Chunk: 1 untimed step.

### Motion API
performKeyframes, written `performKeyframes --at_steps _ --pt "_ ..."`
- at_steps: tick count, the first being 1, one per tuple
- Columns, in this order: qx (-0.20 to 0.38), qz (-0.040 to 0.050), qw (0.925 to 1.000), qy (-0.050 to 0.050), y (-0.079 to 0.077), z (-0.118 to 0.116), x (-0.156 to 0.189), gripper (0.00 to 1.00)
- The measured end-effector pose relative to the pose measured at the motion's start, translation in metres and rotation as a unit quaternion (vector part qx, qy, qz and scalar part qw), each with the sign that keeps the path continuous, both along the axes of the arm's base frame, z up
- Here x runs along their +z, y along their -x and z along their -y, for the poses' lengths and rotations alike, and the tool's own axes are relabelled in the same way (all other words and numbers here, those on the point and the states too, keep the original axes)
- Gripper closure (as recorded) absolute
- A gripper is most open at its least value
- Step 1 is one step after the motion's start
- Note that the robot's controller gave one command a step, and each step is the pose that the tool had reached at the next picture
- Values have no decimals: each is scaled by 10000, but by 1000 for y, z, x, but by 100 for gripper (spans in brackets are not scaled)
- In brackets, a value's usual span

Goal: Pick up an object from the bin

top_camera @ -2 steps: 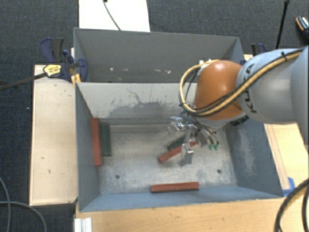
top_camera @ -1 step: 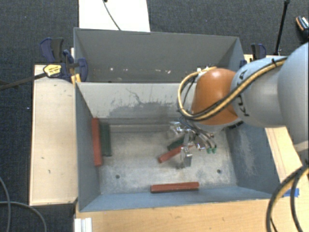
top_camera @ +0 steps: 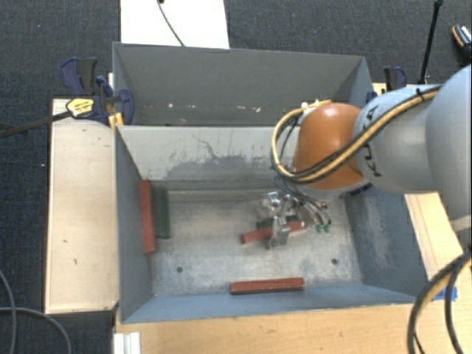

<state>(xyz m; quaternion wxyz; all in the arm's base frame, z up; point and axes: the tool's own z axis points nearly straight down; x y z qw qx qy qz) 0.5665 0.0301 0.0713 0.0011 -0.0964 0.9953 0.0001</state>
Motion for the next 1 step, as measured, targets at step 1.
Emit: performKeyframes --at_steps 1 --pt "-115 38 9999 -1 14 1 158 100"
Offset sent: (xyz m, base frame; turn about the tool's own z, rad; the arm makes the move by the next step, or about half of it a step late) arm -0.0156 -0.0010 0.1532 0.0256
